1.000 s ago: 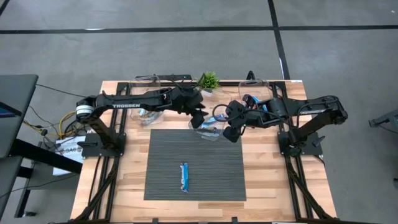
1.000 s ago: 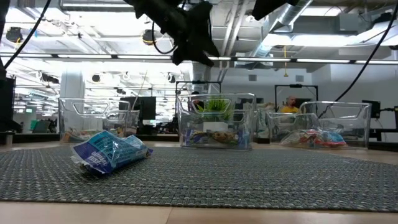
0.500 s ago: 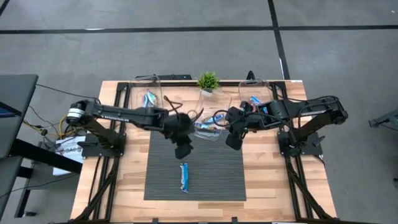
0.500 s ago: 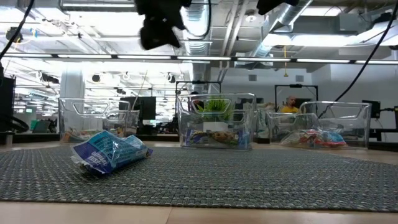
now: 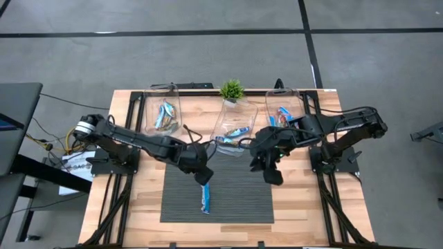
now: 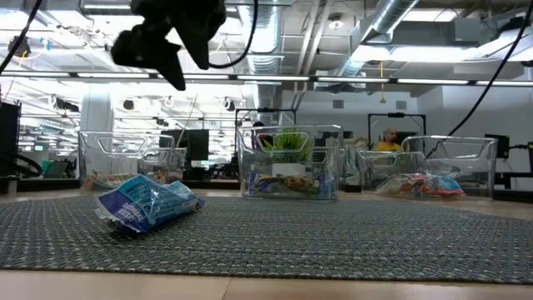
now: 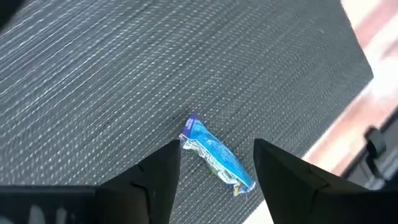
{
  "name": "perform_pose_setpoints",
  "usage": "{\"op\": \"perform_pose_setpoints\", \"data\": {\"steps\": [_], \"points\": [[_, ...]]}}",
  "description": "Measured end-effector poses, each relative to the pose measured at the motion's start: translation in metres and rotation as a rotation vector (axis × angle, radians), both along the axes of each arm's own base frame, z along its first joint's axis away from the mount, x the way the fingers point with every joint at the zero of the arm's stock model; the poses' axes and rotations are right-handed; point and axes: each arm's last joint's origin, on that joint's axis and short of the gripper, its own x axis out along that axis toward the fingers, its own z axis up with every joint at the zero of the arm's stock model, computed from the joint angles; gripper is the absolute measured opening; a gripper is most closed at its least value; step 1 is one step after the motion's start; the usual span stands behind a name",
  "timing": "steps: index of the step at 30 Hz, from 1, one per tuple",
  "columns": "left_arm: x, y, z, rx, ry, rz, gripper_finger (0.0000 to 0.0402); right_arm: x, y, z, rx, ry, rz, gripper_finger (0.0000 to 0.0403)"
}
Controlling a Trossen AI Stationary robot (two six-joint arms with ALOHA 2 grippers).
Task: Pick and place Granola Bars by type
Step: Put the purple granola bar into the middle transparent bin
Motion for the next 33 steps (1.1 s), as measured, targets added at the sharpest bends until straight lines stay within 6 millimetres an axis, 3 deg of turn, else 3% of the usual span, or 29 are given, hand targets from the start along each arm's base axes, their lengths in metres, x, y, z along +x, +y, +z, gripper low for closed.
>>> {"op": "perform_pose_setpoints", "data": {"steps": [4,14,23,26,29,33], "points": [[0.000,-0.010,-0.007,-0.018,0.037,0.071,0.0195,0.001,0.001,0.001,0.017,-0.008,0.003,0.0071],[0.011,-0.054,-0.058,-0.078,0.201,0.119,0.0195,0.000,0.001,0.000,0.041,0.015,-0.032,0.0071],[0.041,-0.081,-0.094,-0.222,0.086,0.249,0.0195,-0.004,0.000,-0.003,0.011,0.056,-0.011,0.0071],[0.045,-0.082,-0.109,-0.235,0.122,0.291,0.0195,-0.004,0.000,-0.003,0.000,0.053,0.001,0.0071],[0.047,-0.083,-0.114,-0.251,0.142,0.312,0.0195,-0.004,0.000,-0.003,-0.003,0.051,0.007,0.0071],[0.052,-0.086,-0.105,-0.245,0.121,0.322,0.0195,-0.004,0.000,-0.003,-0.017,0.048,0.027,0.0071]]}}
